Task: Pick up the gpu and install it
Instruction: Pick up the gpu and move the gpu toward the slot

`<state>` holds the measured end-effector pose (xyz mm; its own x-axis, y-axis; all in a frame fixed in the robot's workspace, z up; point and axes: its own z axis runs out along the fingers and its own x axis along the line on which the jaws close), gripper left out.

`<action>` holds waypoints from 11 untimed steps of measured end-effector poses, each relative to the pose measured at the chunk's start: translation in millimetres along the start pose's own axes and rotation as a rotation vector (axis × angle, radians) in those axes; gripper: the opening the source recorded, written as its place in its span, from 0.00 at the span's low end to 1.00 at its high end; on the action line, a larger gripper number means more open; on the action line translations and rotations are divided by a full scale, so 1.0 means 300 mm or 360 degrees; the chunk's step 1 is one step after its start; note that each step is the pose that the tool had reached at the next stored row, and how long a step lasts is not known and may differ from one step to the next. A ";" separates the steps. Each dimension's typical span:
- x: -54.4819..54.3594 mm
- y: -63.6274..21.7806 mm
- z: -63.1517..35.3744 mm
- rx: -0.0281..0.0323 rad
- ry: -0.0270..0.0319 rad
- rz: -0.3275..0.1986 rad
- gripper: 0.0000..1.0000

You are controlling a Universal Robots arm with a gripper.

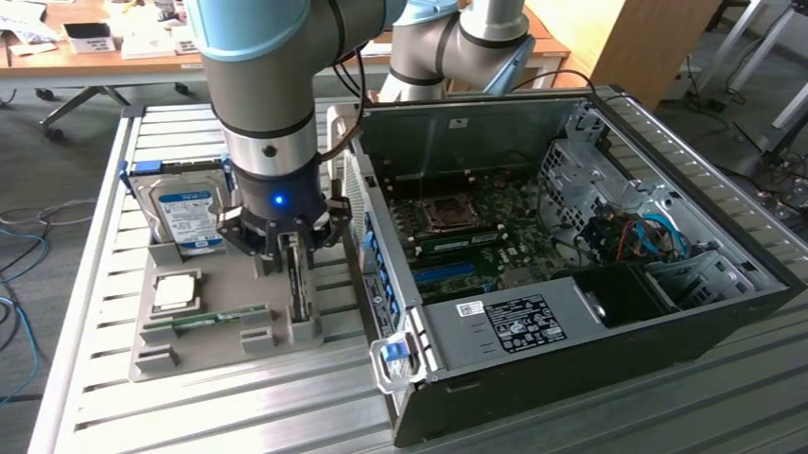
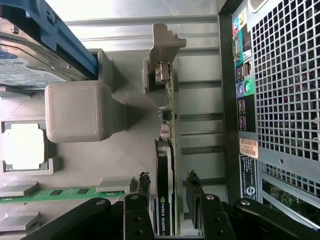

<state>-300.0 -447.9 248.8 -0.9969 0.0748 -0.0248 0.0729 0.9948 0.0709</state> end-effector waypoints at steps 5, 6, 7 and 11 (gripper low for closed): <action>0.000 0.000 0.007 -0.00004 -0.00004 0.0000 0.43; 0.000 -0.001 0.010 -0.00004 -0.00004 0.0000 0.43; 0.000 -0.001 0.013 -0.00003 -0.00004 0.0000 0.43; 0.000 -0.002 0.022 -0.00002 -0.00003 0.0000 0.43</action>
<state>-300.0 -447.9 242.2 -0.9969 0.0748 -0.0250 0.0729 0.9948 0.0711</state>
